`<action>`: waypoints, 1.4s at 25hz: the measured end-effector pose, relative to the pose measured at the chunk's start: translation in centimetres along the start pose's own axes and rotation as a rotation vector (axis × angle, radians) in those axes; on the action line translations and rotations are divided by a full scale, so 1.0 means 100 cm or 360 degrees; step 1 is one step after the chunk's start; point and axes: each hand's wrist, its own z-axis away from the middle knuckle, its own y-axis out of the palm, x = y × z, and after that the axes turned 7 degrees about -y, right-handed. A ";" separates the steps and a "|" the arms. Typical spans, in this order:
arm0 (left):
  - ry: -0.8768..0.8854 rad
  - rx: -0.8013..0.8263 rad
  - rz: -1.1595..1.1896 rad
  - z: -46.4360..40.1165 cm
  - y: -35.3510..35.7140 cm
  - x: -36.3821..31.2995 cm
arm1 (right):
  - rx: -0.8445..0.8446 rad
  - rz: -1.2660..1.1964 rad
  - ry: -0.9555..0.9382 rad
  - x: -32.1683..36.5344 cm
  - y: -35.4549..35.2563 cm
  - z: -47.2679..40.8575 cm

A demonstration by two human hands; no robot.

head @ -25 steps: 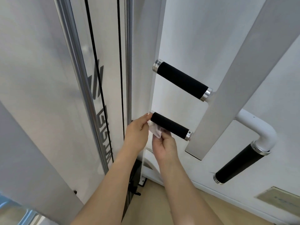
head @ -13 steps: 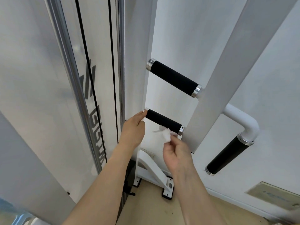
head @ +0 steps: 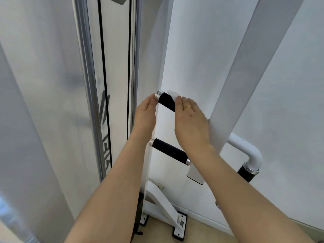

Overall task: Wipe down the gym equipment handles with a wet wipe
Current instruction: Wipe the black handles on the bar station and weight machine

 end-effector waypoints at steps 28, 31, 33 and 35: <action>0.0061 -0.0207 -0.0273 0.003 0.001 -0.019 | -0.0618 -0.4448 0.1488 0.033 0.034 -0.021; 0.0022 -0.0265 -0.0283 0.003 0.001 -0.015 | -0.0872 -0.4589 0.1586 0.019 0.028 -0.004; 0.0004 -0.0259 -0.0253 0.005 0.003 -0.015 | -0.1044 -0.4671 0.1519 0.017 0.021 0.017; -0.0080 -0.0260 -0.0168 0.010 0.006 -0.017 | -0.0977 -0.4455 0.1418 0.020 0.018 0.041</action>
